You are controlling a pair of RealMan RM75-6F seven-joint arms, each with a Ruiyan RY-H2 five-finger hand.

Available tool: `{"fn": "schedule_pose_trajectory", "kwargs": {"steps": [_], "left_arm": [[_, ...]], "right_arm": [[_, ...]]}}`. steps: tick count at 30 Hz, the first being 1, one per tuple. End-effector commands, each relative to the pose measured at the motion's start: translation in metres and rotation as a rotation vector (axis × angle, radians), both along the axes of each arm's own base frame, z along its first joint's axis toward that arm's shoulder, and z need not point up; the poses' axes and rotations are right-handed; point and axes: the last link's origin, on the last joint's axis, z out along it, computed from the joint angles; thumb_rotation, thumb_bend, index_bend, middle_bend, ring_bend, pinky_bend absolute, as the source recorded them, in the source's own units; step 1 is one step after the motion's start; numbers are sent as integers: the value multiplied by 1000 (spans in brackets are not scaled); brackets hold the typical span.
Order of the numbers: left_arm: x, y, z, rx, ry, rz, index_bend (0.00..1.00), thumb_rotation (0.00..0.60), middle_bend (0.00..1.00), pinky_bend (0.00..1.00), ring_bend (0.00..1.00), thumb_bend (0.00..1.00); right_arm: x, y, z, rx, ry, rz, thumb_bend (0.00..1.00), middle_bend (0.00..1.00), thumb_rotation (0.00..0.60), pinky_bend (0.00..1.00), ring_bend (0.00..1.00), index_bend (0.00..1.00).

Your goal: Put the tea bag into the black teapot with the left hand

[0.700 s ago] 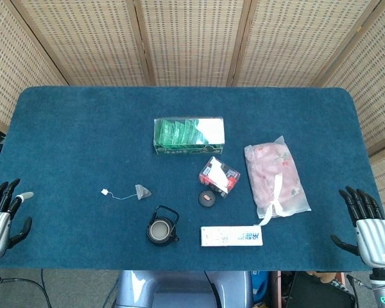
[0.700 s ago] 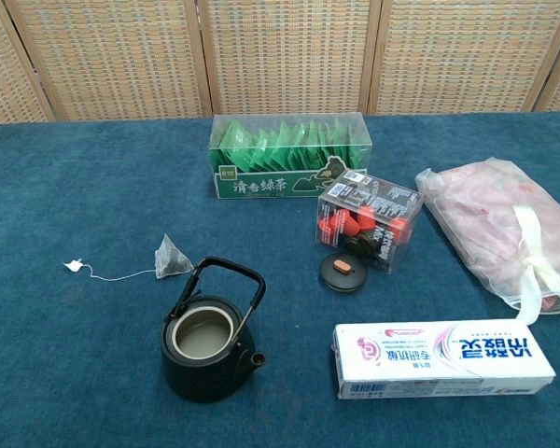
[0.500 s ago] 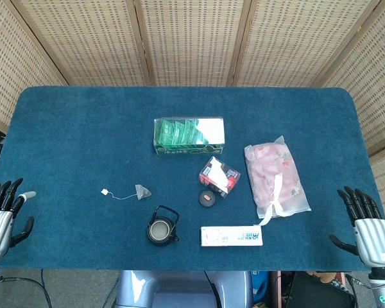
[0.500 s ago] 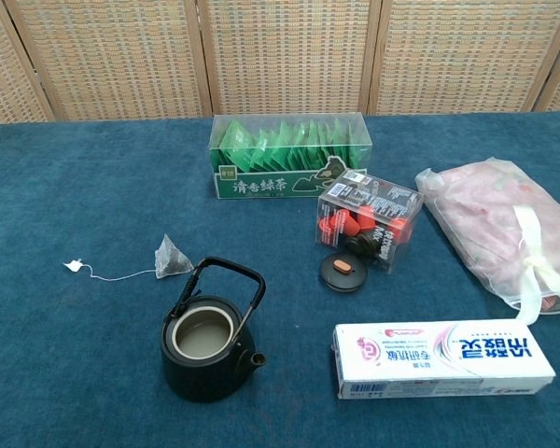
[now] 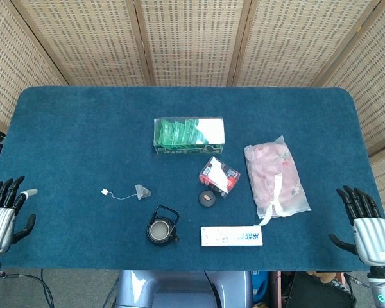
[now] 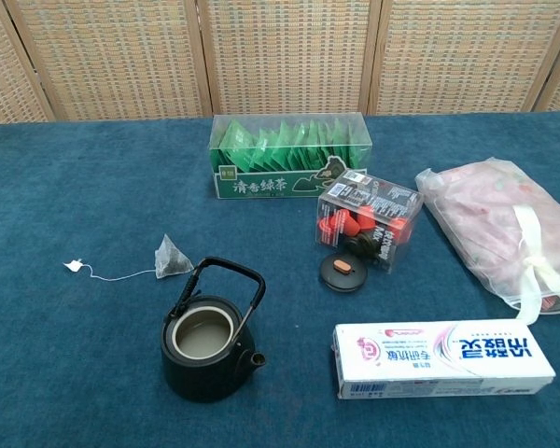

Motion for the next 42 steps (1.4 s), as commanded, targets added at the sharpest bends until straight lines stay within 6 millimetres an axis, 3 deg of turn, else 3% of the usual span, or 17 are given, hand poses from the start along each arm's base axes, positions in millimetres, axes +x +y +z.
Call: {"fn": "schedule_pose_trajectory", "kwargs": {"steps": [1,10,14,22,30,42], "left_arm": [[-1,1,-1,-4,1,5,245,600,56,0,24,446],[-2,10,-4,-30,26,12,245,600,60,0,32,446],[-3,17,-5,-49,53,14,245,600,112,9,83,446],[-3,38,-7,-109,122,5,245,600,212,226,208,438],[2,64,-19,-172,171,-24,259,600,397,466,399,428],[15,102,-45,-262,231,-92,287,600,699,681,645,424]], "right_arm": [[-1,1,0,-2,0,-5,0,138,600,142,29,68],[-3,1,0,-1,1,-18,0,138,600,142,29,68],[-3,0,0,-1,3,-20,1,138,600,142,29,68],[-2,1,1,-4,7,-22,0,138,600,142,29,68],[-2,2,2,-7,11,-24,0,137,600,142,29,68],[-3,3,4,-11,15,-34,0,137,600,142,29,68]]}}
